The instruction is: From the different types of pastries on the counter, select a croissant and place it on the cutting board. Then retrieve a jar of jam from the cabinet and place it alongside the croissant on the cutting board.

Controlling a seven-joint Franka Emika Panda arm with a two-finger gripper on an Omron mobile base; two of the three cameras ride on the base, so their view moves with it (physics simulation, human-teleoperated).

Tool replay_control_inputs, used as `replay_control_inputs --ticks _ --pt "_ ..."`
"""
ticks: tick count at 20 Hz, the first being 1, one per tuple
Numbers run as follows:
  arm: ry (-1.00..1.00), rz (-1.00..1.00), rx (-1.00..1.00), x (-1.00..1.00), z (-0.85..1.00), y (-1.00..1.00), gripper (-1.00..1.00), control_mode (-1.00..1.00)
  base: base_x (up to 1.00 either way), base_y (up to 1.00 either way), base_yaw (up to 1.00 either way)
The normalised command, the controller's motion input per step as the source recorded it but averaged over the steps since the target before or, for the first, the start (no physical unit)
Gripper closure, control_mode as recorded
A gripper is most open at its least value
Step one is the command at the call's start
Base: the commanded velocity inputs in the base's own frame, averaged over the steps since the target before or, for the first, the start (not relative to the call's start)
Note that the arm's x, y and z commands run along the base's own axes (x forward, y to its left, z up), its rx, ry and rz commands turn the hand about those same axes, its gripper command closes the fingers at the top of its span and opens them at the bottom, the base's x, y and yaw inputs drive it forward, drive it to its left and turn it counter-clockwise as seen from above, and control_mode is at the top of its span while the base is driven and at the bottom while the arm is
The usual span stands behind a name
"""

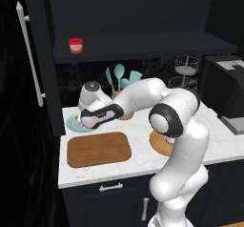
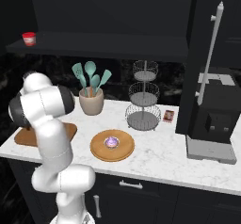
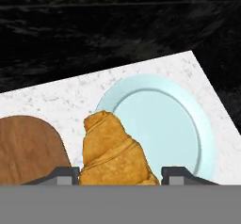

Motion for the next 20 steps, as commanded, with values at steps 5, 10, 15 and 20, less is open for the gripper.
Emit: replay_control_inputs --ticks 5,10,15,20 --pt "0.0 -0.02 0.03 -1.0 0.22 -0.14 1.0 -1.0 0.0 0.0 0.0" --pt "0.03 -0.04 0.02 -0.72 0.18 -0.04 1.0 -1.0 0.0 0.0 0.0" --pt "0.01 -0.02 0.01 -0.63 0.08 -0.1 1.0 -1.0 0.0 0.0 0.0" --pt "0.01 0.0 0.0 -0.3 -0.18 0.0 1.0 -1.0 0.0 0.0 0.0"
